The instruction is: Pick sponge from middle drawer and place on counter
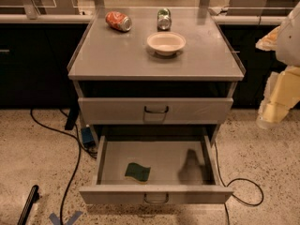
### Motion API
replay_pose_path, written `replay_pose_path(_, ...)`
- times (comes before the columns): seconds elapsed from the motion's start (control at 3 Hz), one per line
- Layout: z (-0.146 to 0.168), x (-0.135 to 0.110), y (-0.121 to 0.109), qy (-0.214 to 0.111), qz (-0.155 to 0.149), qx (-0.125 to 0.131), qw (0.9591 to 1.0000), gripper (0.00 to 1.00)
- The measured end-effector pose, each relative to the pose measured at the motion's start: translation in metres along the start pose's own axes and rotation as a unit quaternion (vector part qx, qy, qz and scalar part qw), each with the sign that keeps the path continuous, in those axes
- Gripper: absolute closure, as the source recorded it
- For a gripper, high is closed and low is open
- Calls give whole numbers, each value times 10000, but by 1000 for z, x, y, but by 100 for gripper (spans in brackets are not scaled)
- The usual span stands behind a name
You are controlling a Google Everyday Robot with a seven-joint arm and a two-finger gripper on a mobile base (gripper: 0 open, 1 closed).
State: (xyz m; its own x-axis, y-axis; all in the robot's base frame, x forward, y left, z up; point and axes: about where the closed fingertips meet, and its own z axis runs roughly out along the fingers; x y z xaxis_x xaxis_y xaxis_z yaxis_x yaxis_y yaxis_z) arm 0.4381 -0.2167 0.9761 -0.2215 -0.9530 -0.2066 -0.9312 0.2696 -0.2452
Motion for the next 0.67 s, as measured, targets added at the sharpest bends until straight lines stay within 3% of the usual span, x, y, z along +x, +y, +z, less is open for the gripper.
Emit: replay_pose_path(0.67, 3, -5, 0, -166, -8, 8, 9999, 0)
